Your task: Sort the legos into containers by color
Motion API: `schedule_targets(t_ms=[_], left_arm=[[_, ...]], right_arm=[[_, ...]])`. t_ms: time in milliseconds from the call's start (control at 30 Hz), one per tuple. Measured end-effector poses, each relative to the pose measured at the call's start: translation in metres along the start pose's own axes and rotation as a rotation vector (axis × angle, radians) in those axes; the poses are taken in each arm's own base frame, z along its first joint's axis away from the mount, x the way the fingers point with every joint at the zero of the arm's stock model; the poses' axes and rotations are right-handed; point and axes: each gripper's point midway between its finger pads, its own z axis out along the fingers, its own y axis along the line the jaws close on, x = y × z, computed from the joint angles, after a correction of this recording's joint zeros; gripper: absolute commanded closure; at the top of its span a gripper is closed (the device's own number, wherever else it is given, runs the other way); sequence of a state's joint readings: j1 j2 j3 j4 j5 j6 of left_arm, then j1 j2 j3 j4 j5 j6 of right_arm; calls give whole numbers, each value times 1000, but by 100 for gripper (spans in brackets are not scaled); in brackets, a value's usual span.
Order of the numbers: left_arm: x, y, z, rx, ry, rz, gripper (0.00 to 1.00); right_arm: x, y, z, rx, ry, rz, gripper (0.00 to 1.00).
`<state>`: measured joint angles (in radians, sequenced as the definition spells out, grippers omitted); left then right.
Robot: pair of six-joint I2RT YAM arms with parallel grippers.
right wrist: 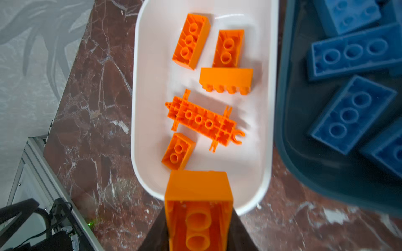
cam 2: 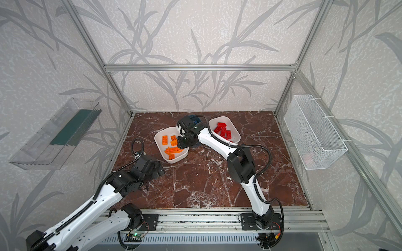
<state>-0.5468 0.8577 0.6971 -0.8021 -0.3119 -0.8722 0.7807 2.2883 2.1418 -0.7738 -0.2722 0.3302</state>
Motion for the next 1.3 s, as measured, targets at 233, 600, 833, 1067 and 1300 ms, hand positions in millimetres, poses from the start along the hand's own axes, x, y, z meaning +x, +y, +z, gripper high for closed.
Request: schedule_targets(t_ms=[233, 600, 833, 1067, 1300], left_arm=[[-5, 8, 4, -51, -20, -7, 1], [-44, 26, -26, -61, -250, -63, 1], [-46, 39, -21, -96, -330, -74, 1], [-45, 40, 7, -199, -351, 22, 1], [-70, 30, 7, -250, -449, 138, 1]], right_arm=[[-18, 8, 26, -41, 44, -39, 21], [18, 16, -36, -37, 86, -74, 1], [84, -6, -113, 42, -2, -87, 1], [160, -64, -180, 209, -183, -79, 1], [223, -156, -199, 440, -265, 97, 1]])
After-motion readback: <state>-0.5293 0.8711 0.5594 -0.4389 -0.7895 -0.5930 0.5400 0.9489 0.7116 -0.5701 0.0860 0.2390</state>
